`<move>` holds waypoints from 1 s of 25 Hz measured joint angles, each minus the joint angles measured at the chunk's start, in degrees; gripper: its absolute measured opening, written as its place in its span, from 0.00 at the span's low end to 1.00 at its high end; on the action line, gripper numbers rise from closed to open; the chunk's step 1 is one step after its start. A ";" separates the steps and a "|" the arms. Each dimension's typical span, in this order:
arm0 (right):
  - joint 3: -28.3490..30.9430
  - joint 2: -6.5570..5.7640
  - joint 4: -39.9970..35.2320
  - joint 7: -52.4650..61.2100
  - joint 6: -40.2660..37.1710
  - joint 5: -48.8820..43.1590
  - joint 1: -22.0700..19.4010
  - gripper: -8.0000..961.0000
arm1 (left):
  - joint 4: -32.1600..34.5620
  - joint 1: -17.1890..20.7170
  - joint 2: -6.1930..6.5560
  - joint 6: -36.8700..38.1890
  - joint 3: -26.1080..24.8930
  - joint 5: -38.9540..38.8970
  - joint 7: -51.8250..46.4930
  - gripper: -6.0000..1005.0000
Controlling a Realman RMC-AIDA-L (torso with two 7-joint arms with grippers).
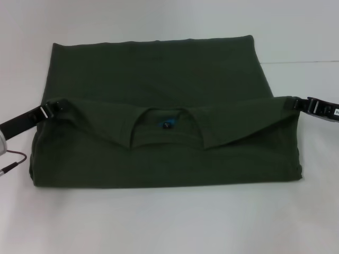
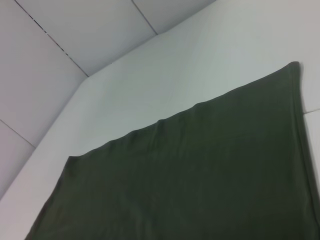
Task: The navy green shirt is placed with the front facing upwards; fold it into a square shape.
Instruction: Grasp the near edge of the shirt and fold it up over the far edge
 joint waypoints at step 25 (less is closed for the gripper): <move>-0.91 0.09 2.74 -0.63 6.44 0.17 1.74 0.10 | -6.32 -2.29 -1.12 -11.52 2.07 -9.41 9.60 0.16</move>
